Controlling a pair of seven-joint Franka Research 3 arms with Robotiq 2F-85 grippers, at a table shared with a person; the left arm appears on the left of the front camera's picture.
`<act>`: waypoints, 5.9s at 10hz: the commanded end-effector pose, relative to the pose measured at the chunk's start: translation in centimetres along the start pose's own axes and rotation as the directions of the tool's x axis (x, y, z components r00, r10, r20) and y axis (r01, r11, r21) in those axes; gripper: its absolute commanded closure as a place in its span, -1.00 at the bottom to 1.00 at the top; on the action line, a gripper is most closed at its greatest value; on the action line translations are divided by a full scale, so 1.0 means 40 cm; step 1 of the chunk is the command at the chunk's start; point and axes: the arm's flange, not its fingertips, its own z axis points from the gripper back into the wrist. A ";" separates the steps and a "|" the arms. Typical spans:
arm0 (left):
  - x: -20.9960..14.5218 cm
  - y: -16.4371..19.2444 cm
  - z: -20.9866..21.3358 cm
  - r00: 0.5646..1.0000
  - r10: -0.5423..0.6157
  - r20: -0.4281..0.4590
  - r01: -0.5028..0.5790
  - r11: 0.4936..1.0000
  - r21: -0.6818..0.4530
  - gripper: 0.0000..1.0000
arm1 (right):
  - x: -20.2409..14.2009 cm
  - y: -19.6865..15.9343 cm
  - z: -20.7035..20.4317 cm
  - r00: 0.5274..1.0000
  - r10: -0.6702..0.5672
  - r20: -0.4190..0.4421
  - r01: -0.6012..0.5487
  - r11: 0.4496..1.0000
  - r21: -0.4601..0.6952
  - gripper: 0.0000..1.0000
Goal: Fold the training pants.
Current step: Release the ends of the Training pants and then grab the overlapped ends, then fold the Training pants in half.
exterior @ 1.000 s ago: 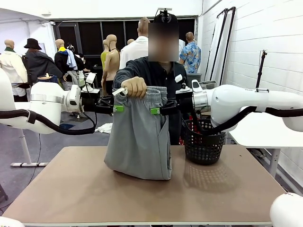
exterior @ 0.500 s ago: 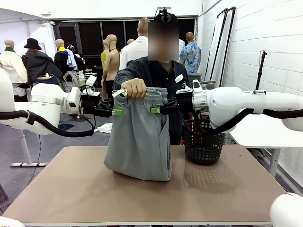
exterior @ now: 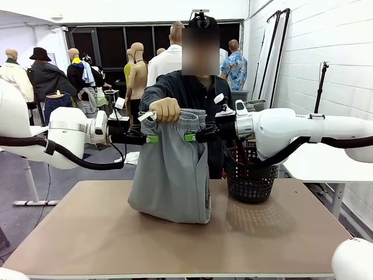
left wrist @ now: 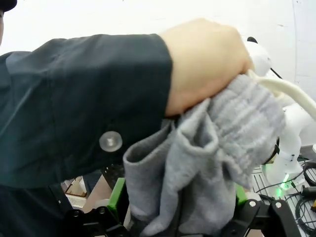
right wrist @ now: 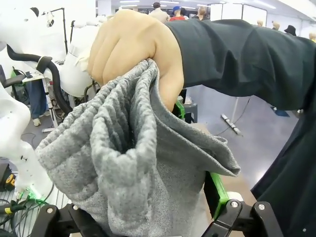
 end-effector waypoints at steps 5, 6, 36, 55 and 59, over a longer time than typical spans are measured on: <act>-0.005 0.007 -0.056 1.000 0.001 0.012 -0.001 1.000 0.005 -1.00 | -0.004 -0.012 -0.036 1.000 -0.012 -0.010 0.012 1.000 0.015 -1.00; -0.009 0.005 -0.055 0.999 -0.036 -0.020 0.036 0.999 -0.018 -0.83 | -0.010 -0.015 -0.033 1.000 -0.006 -0.009 0.007 1.000 0.010 -1.00; 0.002 0.024 -0.013 0.998 -0.069 -0.011 0.069 0.996 -0.056 1.00 | -0.019 -0.056 0.011 0.998 0.012 -0.065 -0.004 0.994 0.114 1.00; 0.002 0.024 -0.013 0.998 -0.069 -0.011 0.069 0.996 -0.056 1.00 | -0.019 -0.056 0.011 0.998 0.012 -0.065 -0.004 0.994 0.114 1.00; 0.002 0.024 -0.013 0.998 -0.069 -0.011 0.069 0.996 -0.056 1.00 | -0.019 -0.056 0.011 0.998 0.012 -0.065 -0.004 0.994 0.114 1.00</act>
